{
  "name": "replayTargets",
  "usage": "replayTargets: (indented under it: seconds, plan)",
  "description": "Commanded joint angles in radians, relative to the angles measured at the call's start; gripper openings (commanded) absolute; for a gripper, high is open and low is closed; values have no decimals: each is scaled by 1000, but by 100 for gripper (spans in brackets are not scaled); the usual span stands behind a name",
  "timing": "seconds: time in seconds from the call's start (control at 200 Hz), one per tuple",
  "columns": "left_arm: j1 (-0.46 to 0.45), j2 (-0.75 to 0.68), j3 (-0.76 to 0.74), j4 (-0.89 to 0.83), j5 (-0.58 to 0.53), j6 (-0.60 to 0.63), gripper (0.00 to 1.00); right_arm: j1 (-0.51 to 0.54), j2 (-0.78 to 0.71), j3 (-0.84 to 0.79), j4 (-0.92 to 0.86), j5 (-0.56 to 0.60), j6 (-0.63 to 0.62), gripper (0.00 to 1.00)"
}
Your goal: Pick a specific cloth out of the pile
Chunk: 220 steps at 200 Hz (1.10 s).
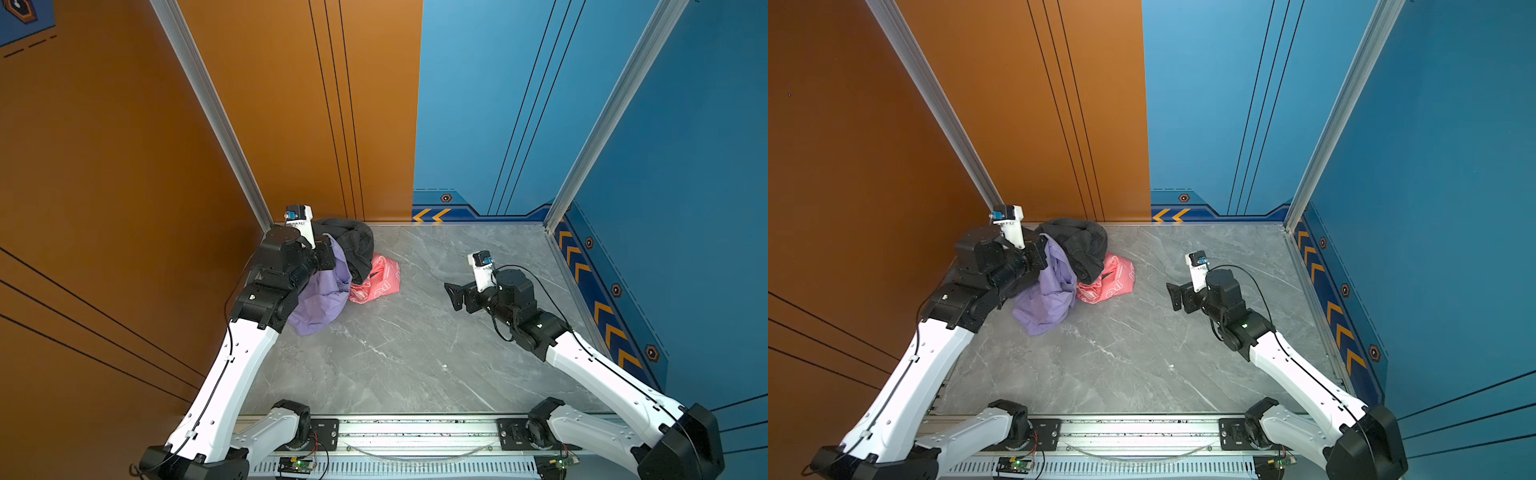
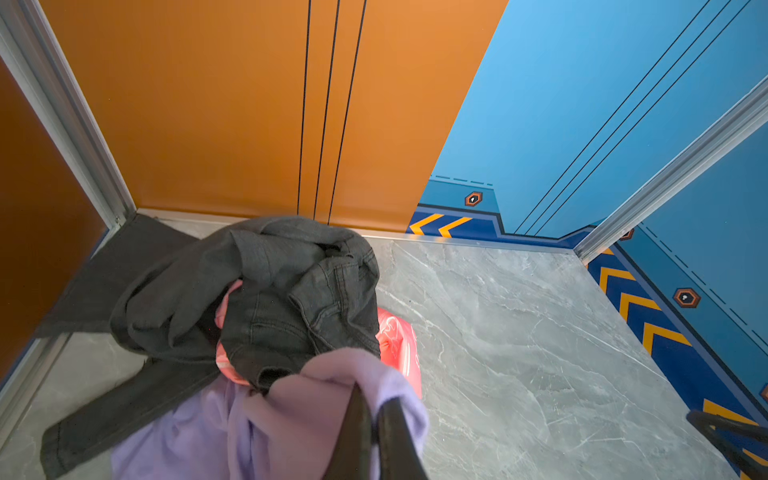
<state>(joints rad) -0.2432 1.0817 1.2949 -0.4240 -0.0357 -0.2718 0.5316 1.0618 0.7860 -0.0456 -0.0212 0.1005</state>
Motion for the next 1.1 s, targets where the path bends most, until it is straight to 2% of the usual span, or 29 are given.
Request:
replayTargets:
  seconds: [0.0,0.18,0.35,0.49,0.706,0.901,1.096]
  plan:
    - [-3,6,117,39,16,78,0,8,-19,9,-20,23,-18,100]
    - [-2,78,323,-17,-8,157,0,10,-14,32,-26,11,-18,100]
    - [-1,153,504,-23,7,174,0,10,-24,48,-28,6,-13,100]
    - [-5,214,644,-21,59,148,0,10,-43,50,-28,3,-9,100]
    - [-31,312,813,-21,232,75,0,10,-66,63,-27,9,-7,100]
    - [-103,365,808,-21,310,44,0,8,-94,73,-20,23,-1,100]
    - [-234,383,654,-20,284,44,0,5,-128,71,-14,69,3,100]
